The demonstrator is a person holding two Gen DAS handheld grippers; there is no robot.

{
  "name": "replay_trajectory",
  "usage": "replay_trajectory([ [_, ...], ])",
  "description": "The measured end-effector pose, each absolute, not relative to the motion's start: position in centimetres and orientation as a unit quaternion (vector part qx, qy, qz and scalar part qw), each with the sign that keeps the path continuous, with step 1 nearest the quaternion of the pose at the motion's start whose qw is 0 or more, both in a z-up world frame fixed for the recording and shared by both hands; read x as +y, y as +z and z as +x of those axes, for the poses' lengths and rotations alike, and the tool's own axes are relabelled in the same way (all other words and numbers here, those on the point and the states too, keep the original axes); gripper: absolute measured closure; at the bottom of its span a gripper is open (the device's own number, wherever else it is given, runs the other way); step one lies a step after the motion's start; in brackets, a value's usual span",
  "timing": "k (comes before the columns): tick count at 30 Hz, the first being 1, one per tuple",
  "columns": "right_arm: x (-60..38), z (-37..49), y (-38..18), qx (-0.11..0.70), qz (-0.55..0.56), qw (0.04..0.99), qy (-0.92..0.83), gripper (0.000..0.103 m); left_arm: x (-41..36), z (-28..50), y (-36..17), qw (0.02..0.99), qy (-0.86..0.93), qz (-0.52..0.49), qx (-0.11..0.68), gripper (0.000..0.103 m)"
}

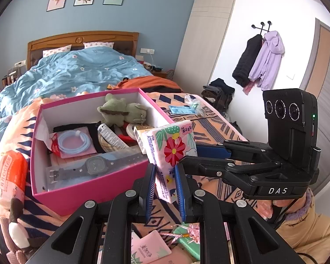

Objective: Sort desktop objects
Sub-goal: 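Carry the pink floral pack with both grippers over the box opening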

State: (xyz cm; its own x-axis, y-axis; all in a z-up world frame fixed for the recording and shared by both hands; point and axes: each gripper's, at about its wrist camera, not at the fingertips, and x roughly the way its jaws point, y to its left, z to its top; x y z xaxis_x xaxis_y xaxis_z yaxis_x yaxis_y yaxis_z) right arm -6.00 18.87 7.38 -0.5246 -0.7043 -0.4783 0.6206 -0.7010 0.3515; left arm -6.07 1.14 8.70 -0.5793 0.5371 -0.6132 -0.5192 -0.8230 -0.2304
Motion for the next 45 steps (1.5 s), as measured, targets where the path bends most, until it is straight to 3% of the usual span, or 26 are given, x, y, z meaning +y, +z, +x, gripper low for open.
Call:
replay_trajectory([
  [45,19.0,-10.7,8.4,-0.080,0.302,0.386,-0.868,0.068,1.1,-9.9,10.0,0.278,0.897,-0.344,-0.008,0.087],
])
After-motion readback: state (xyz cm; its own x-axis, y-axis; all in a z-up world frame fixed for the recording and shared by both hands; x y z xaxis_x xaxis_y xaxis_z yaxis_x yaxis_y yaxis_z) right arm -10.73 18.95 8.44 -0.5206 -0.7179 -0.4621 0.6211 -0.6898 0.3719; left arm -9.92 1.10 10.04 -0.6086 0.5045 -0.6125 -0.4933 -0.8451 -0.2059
